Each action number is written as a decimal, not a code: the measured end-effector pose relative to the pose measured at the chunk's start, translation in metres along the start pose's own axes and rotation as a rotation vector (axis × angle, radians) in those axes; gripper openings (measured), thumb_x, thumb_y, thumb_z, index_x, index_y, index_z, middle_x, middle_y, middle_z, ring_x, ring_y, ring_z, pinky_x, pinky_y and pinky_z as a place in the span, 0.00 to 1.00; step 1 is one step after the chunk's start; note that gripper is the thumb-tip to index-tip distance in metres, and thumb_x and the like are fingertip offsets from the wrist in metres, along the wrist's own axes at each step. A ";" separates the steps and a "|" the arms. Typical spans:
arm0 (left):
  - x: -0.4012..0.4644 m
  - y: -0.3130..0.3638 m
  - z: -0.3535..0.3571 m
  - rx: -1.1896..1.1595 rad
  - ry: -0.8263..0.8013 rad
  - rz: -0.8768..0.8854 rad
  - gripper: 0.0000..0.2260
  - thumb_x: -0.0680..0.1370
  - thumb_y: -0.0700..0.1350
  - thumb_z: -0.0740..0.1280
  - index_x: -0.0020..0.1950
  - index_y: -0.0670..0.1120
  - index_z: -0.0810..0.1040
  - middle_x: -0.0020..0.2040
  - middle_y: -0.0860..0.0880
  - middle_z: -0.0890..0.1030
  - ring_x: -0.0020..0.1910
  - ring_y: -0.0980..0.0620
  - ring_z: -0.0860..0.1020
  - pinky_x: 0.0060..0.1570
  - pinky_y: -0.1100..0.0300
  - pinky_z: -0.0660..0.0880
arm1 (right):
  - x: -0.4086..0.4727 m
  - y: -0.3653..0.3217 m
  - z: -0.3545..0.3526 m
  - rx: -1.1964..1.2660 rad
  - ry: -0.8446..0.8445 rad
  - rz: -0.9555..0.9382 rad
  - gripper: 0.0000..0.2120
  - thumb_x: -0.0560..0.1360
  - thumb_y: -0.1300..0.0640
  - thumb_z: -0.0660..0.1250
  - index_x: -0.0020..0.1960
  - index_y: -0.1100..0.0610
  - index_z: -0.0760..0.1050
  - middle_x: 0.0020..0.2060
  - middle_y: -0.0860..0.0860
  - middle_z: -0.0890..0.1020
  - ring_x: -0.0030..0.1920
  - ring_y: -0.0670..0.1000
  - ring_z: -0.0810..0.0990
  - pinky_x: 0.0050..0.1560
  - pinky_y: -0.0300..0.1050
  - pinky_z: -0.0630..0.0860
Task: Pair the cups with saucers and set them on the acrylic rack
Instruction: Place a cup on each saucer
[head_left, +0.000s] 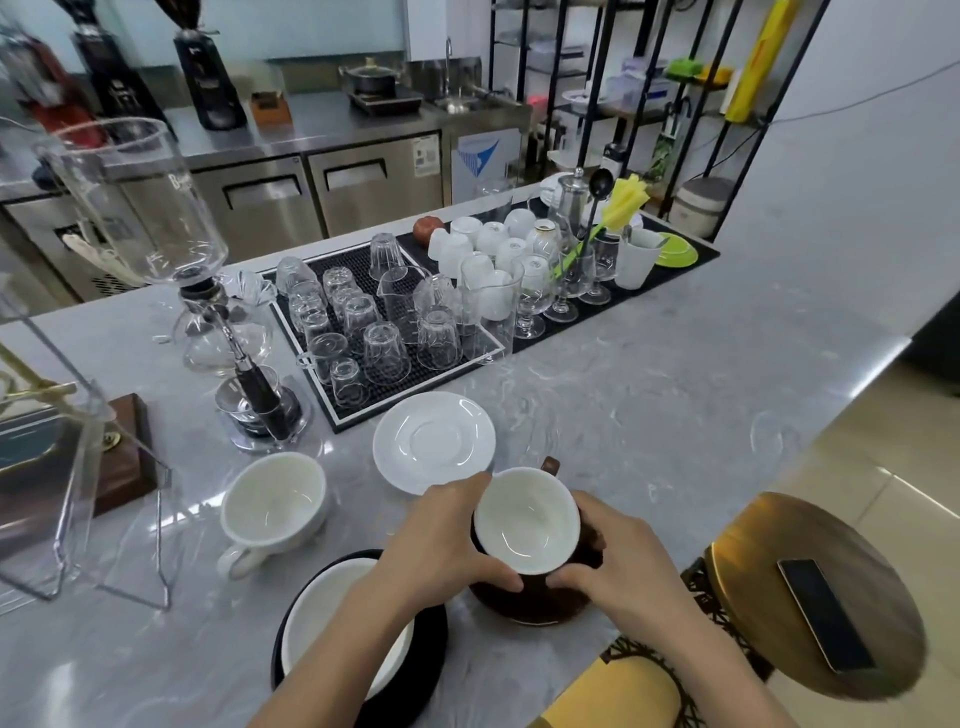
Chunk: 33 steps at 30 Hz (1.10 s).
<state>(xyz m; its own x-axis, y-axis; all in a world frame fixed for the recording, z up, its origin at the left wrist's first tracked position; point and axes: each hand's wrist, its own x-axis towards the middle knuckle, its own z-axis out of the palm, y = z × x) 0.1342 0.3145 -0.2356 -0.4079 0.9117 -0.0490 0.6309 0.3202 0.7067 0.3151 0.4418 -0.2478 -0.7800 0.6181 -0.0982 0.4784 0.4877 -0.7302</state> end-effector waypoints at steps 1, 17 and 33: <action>0.000 0.000 0.000 0.005 -0.005 -0.001 0.31 0.52 0.59 0.80 0.53 0.55 0.78 0.43 0.59 0.81 0.43 0.61 0.77 0.43 0.61 0.75 | 0.000 0.000 0.000 0.001 -0.003 0.000 0.36 0.58 0.43 0.75 0.63 0.28 0.68 0.51 0.29 0.81 0.54 0.38 0.78 0.55 0.41 0.78; -0.001 0.006 0.001 -0.026 -0.054 0.003 0.36 0.54 0.59 0.82 0.60 0.60 0.74 0.42 0.75 0.76 0.47 0.79 0.72 0.42 0.76 0.70 | -0.011 0.002 -0.009 0.041 -0.044 -0.015 0.36 0.64 0.40 0.76 0.66 0.24 0.63 0.58 0.26 0.77 0.58 0.29 0.73 0.51 0.33 0.73; -0.002 0.007 0.004 0.011 -0.074 0.036 0.37 0.59 0.61 0.81 0.66 0.58 0.74 0.60 0.57 0.72 0.63 0.54 0.69 0.62 0.57 0.72 | -0.009 -0.009 -0.016 -0.095 0.007 -0.038 0.35 0.58 0.30 0.74 0.57 0.14 0.59 0.55 0.14 0.68 0.59 0.23 0.68 0.48 0.30 0.70</action>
<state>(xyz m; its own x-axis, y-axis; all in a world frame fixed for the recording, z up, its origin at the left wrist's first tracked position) 0.1420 0.3158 -0.2330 -0.3349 0.9392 -0.0757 0.6517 0.2889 0.7013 0.3240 0.4414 -0.2295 -0.7957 0.6019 -0.0668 0.4850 0.5672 -0.6657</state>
